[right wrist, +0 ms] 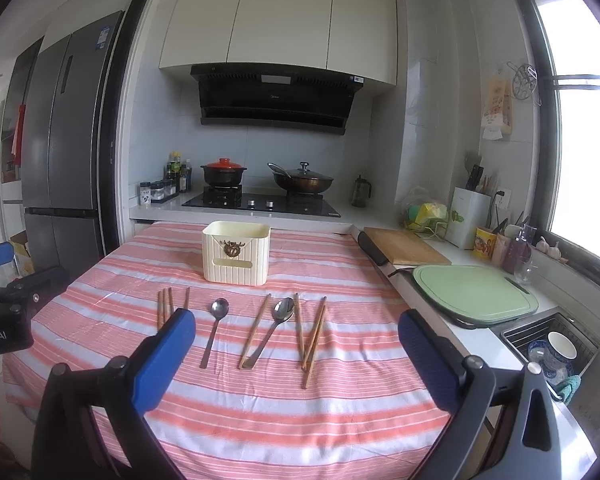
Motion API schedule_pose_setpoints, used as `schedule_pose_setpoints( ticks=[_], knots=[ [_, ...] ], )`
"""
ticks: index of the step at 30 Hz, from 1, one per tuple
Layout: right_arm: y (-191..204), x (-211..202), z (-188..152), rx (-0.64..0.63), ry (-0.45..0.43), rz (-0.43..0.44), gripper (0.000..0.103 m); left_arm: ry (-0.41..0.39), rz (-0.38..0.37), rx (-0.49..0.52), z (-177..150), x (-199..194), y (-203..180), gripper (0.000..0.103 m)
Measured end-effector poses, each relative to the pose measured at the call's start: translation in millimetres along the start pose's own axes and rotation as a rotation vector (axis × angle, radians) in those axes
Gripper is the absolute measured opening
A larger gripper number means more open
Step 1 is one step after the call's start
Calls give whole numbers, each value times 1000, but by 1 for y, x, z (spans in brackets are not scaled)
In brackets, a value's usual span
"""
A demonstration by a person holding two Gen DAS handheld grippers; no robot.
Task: Organize utensils
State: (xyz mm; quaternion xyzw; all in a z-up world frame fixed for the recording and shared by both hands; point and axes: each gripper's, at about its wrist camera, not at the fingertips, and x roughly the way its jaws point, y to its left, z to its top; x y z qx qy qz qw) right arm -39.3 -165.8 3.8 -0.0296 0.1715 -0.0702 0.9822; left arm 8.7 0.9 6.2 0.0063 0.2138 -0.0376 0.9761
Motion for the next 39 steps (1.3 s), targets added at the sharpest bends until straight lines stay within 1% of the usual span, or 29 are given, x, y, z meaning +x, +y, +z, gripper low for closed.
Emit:
schedule_pose_setpoints(
  ticks=[3, 8, 11, 19, 29, 39],
  knots=[
    [0, 0, 0, 5, -9, -2, 103, -5, 5, -9, -2, 0, 1, 103],
    [1, 0, -1, -5, -11, -7, 103, 0, -14, -27, -5, 0, 2, 103],
    [1, 0, -1, -7, -13, -9, 103, -2, -8, -25, -6, 0, 2, 103],
    [1, 0, 0, -12, -11, -5, 103, 9, -22, -17, -7, 1, -1, 103],
    [1, -1, -2, -14, -13, -4, 103, 3, -11, -31, -6, 1, 2, 103],
    [4, 2, -3, -16, -5, 0, 103, -4, -9, -16, -4, 1, 0, 103]
  ],
)
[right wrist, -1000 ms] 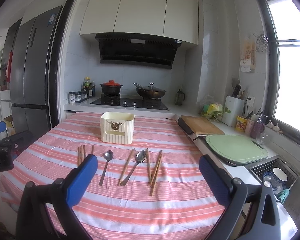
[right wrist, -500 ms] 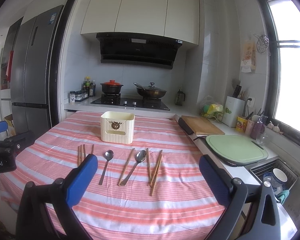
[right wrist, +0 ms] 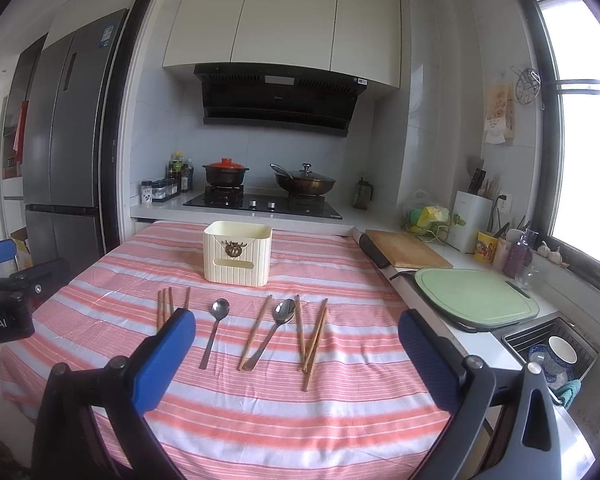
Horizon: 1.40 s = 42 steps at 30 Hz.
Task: Organize utensils
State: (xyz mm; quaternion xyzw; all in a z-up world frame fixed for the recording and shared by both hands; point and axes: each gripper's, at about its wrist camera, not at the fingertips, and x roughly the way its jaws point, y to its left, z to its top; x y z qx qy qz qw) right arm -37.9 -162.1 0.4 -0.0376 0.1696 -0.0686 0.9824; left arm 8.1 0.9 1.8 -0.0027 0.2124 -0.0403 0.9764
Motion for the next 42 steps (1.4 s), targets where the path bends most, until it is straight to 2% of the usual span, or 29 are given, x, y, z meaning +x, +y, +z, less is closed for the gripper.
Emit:
schedule_pose_setpoints(
  ticks=[16, 26, 42],
  knots=[
    [-5, 3, 0, 25, 1, -5, 103, -17, 1, -29, -2, -4, 4, 103],
    [-8, 9, -1, 40, 3, -9, 103, 10, 8, -59, -4, 7, 12, 103],
    [-29, 45, -5, 78, 58, -63, 103, 68, 95, -115, -2, 54, 42, 103]
  ],
)
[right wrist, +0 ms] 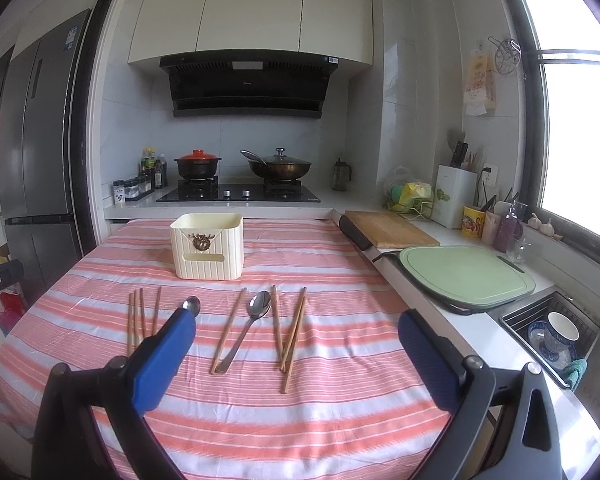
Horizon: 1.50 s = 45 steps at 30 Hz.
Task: Organize utensils
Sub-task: 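Lower the left tool onto a wooden chopstick and close it while the right tool grasps another chopstick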
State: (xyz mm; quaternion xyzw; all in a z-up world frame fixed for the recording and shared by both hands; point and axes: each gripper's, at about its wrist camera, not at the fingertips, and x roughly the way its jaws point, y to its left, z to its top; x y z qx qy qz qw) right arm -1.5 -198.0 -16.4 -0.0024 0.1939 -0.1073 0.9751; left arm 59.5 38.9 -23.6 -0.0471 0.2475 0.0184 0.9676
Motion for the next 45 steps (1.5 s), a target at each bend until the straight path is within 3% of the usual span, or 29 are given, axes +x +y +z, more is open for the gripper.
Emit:
schedule_pose_setpoints(
  ticks=[7, 15, 27, 33, 39, 45],
  knots=[
    [-12, 31, -7, -7, 51, -52, 103, 79, 46, -3, -4, 53, 12, 103],
    [-24, 74, -16, -1, 117, -94, 103, 226, 21, -20, -16, 134, 8, 103],
    [-22, 119, -31, 9, 216, -73, 103, 376, 81, -36, -30, 253, 8, 103],
    [-26, 130, -32, 14, 237, -73, 103, 452, 144, -32, -43, 287, 10, 103],
    [-41, 147, -31, 50, 242, -53, 103, 446, 153, -21, -41, 296, 11, 103],
    [-54, 203, -37, 88, 389, -31, 102, 454, 163, -67, -45, 303, 27, 103]
  ],
)
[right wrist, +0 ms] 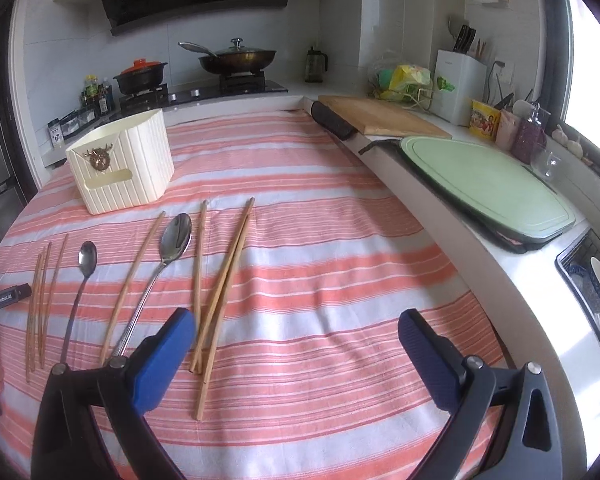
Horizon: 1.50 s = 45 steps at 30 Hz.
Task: Organize utensils
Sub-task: 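Lower the left tool onto a wooden chopstick and close it while the right tool grasps another chopstick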
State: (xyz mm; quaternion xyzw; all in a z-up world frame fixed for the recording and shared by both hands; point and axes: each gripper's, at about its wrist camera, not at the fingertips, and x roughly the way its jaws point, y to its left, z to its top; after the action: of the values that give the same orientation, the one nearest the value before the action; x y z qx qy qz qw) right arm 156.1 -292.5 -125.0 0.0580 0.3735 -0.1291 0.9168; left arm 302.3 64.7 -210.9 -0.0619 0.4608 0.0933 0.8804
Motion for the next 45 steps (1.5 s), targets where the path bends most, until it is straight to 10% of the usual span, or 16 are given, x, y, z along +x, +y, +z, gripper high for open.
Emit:
schedule_pose_setpoints(
  ticks=[9, 24, 38, 45],
  knots=[
    [22, 60, 4, -39, 159, 98, 64, -12, -4, 11, -1, -1, -1, 103],
    [41, 92, 0, -169, 247, 30, 61, 0, -15, 41, -1, -2, -1, 103],
    [24, 121, 30, -252, 353, 97, 61, 177, -264, 6, 21, -8, 1, 103],
    [31, 121, 31, -303, 338, 78, 61, 138, -94, 87, 15, 2, -17, 103]
  ],
)
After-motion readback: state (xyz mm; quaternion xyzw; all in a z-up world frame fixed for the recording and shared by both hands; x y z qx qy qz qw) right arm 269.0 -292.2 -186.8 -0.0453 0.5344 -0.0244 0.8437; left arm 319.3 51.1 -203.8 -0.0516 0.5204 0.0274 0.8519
